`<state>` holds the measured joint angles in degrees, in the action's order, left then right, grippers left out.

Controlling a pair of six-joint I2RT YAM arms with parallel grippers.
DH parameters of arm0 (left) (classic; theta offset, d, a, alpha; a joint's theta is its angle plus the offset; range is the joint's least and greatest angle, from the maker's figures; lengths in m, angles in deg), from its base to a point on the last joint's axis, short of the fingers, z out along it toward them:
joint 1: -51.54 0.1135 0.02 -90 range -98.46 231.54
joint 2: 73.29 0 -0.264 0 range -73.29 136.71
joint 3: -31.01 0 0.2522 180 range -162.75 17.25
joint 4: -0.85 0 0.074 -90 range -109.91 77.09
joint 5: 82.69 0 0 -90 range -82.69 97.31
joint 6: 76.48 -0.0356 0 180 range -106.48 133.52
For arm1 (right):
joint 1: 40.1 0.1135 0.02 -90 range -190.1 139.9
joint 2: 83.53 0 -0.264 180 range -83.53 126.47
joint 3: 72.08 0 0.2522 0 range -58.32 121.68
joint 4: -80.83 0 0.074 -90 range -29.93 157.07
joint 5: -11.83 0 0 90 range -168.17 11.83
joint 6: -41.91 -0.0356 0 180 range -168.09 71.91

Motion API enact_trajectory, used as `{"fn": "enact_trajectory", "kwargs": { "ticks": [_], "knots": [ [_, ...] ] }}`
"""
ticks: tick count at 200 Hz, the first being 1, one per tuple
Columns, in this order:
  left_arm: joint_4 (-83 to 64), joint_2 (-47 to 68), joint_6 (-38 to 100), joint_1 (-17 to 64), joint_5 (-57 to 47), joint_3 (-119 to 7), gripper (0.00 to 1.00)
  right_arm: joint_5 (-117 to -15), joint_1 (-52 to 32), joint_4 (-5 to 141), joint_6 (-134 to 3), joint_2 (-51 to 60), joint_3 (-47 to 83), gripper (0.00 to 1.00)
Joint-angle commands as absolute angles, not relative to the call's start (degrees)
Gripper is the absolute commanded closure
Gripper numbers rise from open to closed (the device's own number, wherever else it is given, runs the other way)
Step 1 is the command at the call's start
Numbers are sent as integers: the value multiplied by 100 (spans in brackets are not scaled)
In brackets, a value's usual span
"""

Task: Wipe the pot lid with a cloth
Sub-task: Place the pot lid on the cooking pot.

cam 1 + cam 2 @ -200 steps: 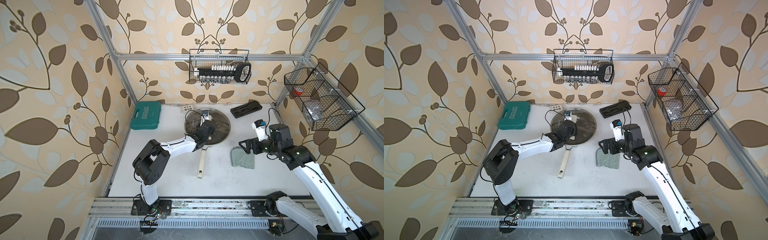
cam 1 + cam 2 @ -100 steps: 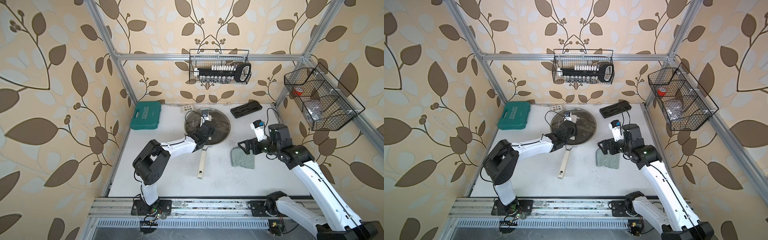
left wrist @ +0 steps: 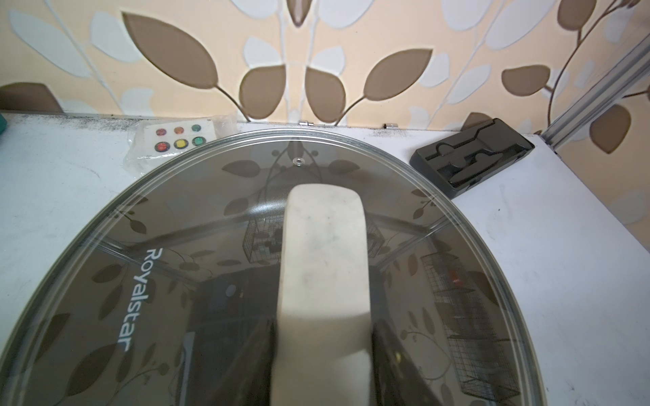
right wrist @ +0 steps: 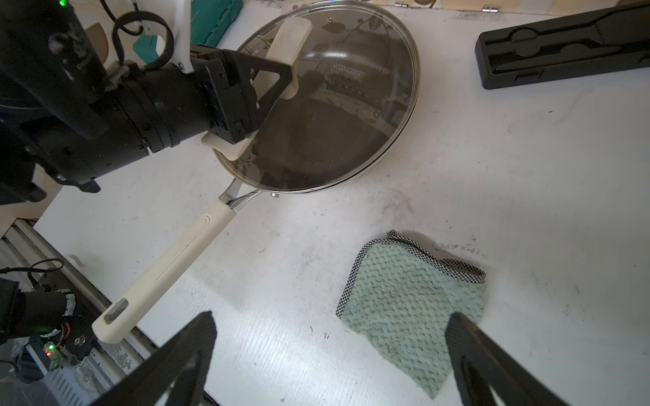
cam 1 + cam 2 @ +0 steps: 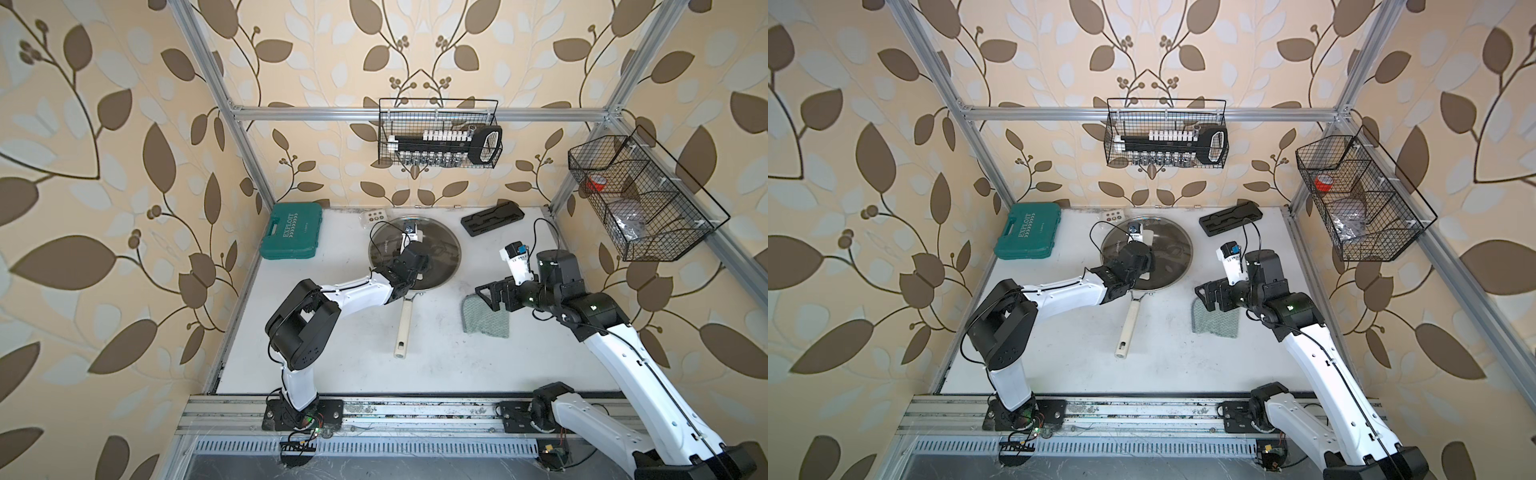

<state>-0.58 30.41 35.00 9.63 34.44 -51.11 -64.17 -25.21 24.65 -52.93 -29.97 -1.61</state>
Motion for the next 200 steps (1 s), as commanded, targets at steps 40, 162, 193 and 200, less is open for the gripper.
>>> {"fn": "enact_trajectory", "kwargs": {
  "ticks": [40, 162, 193, 200],
  "knots": [
    [498, 2827, 3410, 1022, 3511, -5249, 1, -6359, -2490, 2477, -5231, -3067, -224, 1],
    [-101, 213, 2718, 3059, 761, -3143, 1, -6697, -2500, 3447, -5466, -2475, -661, 1],
    [-103, -368, 2455, 4270, -163, -2412, 1, -7330, -2513, 4660, -5547, -2790, -1522, 1],
    [-68, -409, 2375, 4471, -205, -2297, 1, -7625, -2508, 5016, -5552, -2938, -1786, 1]
  ]
}}
